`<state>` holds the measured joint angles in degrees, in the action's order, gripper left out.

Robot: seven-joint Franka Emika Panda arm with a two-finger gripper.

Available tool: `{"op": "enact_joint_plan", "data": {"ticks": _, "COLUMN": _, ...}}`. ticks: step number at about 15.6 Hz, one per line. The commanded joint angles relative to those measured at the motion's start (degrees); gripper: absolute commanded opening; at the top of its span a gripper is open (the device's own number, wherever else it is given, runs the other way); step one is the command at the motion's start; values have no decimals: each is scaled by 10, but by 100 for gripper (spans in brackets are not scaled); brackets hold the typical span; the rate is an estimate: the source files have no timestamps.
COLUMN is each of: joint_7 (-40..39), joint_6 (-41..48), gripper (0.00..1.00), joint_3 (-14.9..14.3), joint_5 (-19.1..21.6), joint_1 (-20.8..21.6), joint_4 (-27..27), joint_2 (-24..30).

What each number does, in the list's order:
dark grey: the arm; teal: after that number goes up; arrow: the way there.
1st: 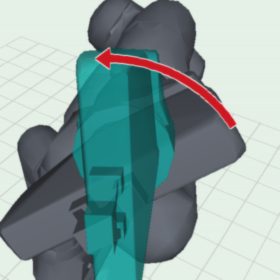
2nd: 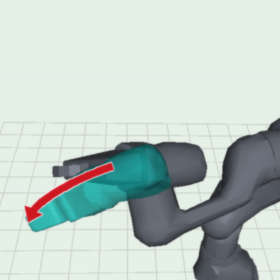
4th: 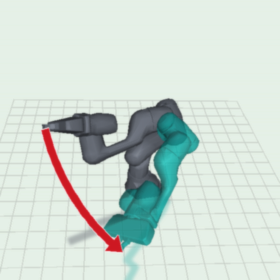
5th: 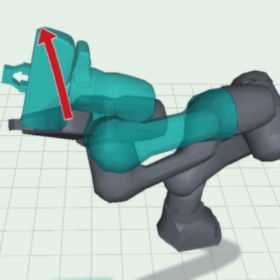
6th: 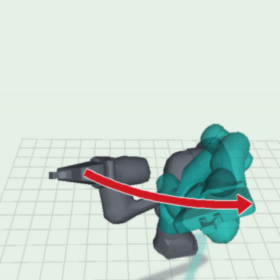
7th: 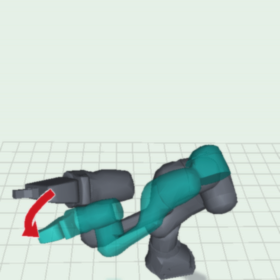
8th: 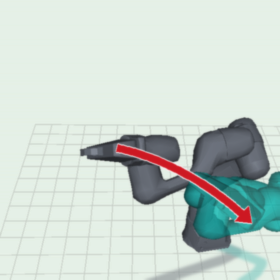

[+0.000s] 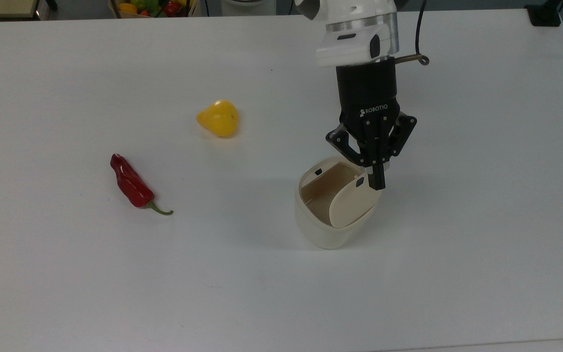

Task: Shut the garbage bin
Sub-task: 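Position the gripper fingertips against the raised lid's edge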

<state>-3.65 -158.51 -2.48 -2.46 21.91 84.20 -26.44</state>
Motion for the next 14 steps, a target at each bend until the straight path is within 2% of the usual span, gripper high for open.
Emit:
{"op": "enact_joint_plan", "data": {"ticks": 1, "joint_7": -14, "joint_6": -8, "gripper": 0, "joint_3": 2, "joint_5": 11, "joint_1": 1, "joint_4": -3, "joint_2": -2}}
{"op": "enact_joint_plan", "data": {"ticks": 7, "joint_7": -23, "joint_6": 88, "gripper": 0, "joint_3": 5, "joint_5": 12, "joint_1": -5, "joint_4": -4, "joint_2": 20}}
{"op": "enact_joint_plan", "data": {"ticks": 14, "joint_7": -24, "joint_6": 128, "gripper": 0, "joint_3": 3, "joint_5": 14, "joint_1": -5, "joint_4": -3, "joint_2": 26}}
